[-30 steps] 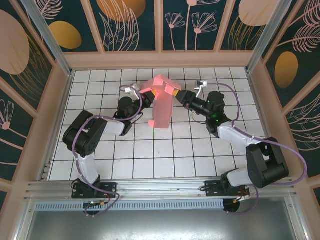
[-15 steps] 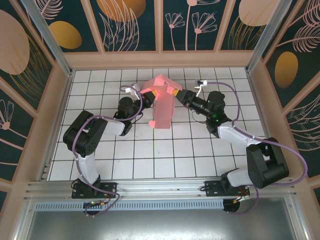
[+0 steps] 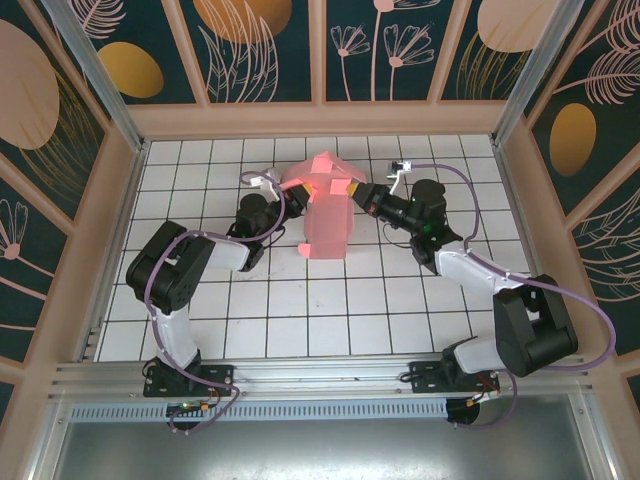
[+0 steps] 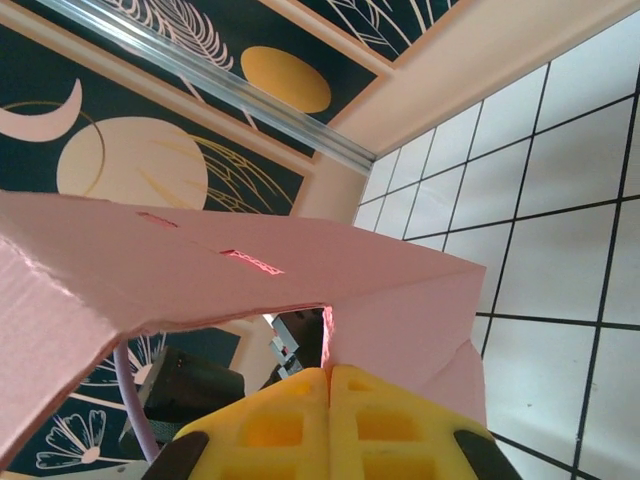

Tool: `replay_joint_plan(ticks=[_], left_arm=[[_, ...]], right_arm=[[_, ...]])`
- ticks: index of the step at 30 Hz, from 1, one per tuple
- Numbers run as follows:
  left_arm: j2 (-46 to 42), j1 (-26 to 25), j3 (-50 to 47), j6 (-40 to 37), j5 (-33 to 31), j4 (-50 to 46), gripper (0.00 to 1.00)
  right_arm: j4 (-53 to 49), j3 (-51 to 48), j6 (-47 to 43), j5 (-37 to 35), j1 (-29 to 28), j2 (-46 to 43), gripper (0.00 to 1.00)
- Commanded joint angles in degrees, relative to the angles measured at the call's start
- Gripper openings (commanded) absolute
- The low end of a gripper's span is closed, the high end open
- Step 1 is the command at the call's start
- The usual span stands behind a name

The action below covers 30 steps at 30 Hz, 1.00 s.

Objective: Fold the paper box

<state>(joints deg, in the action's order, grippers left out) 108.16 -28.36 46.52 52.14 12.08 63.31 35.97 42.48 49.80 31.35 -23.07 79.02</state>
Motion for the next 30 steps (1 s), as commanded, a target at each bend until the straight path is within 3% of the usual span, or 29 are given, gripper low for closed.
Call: replay_joint_plan(ticks=[1, 4, 6, 7, 10, 14, 15, 17, 19, 21, 24, 30], left_arm=[[0.4, -0.1, 0.9, -0.6, 1.0, 1.9, 0.0], [0.6, -0.1, 0.9, -0.6, 1.0, 1.7, 0.0], [0.7, -0.1, 1.0, -0.6, 1.0, 1.7, 0.0], [0.7, -0.1, 1.0, -0.6, 1.0, 1.7, 0.0], [0.8, -0.1, 1.0, -0.5, 1.0, 1.8, 0.0], [0.7, -0.1, 0.9, -0.5, 0.8, 1.6, 0.0], [0.6, -0.1, 0.8, -0.3, 0.5, 1.6, 0.0], [0.3, -0.1, 0.5, 0.3, -0.6, 1.5, 0.0], [0.1, -0.1, 0.3, 1.2, -1.9, 1.2, 0.0], [-0.4, -0.1, 0.2, 1.9, -3.3, 0.7, 0.0], [-0.9, -0.1, -0.1, 2.4, -6.0, -0.7, 0.0], [-2.5, -0.1, 0.3, 0.2, -11.9, -6.0, 0.0]], right_arm=[[-1.4, 1.7, -2.0, -1.7, -0.7, -0.4, 0.05], [-1.8, 1.9, -2.3, -1.6, -0.8, -0.3, 0.25], [-2.0, 1.9, -2.8, -1.8, -0.7, -0.2, 0.28], [-2.3, 2.0, -3.0, -1.9, -0.8, -0.2, 0.26], [-3.2, 2.1, -3.4, -2.2, -0.8, 0.0, 0.01], [-5.7, 2.4, -5.0, -3.4, -0.6, -0.8, 0.0], [-6.8, 2.7, -5.9, -3.8, -0.6, -1.4, 0.04], [-9.9, 3.3, -8.3, -6.0, -0.6, -3.2, 0.26], [-12.5, 3.7, -10.3, -8.1, -0.6, -5.1, 0.41], [-14.6, 4.2, -12.0, -9.2, -0.5, -7.2, 0.5], [-18.0, 5.3, -13.6, -10.4, -0.5, -9.6, 0.56], [-25.7, 11.1, -17.4, -15.3, -3.2, -11.3, 0.57]])
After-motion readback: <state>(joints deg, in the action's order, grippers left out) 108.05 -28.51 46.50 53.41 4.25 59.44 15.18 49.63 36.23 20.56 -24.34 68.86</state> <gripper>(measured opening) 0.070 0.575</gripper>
